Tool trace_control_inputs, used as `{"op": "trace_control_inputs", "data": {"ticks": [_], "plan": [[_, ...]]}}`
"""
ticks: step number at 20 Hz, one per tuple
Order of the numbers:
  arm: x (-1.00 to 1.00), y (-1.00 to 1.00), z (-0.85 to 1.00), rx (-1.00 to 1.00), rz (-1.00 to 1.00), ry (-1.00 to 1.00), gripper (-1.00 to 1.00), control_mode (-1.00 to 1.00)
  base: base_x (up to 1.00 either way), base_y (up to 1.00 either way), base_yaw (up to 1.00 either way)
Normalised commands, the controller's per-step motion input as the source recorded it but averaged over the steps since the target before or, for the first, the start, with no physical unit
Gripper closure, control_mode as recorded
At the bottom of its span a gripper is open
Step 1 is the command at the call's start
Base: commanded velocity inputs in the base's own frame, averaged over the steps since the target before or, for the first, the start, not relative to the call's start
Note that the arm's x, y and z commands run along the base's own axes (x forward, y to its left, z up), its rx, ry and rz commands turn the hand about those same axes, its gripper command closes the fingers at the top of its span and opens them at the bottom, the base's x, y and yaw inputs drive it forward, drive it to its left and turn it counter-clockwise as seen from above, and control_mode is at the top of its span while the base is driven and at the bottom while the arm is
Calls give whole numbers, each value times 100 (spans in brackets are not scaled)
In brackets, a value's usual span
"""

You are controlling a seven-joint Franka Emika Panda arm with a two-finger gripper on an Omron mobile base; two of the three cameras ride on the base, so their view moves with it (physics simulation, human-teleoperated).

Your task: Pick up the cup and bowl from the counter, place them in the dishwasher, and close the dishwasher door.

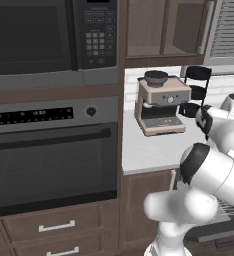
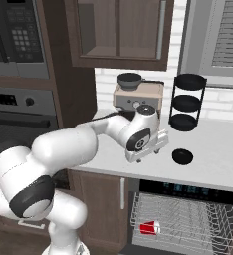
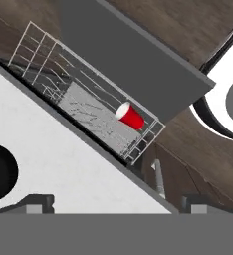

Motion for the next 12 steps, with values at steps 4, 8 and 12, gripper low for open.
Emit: {"op": "trace_control_inputs", "data": {"ticks": [4, 8, 12], "plan": [[46, -6, -1, -5, 22, 0, -100, -100, 0, 0, 0], [40, 0, -11, -12, 6, 1, -100, -100, 0, 0, 0], [47, -6, -16, -13, 0, 5, -100, -100, 0, 0, 0]]}}
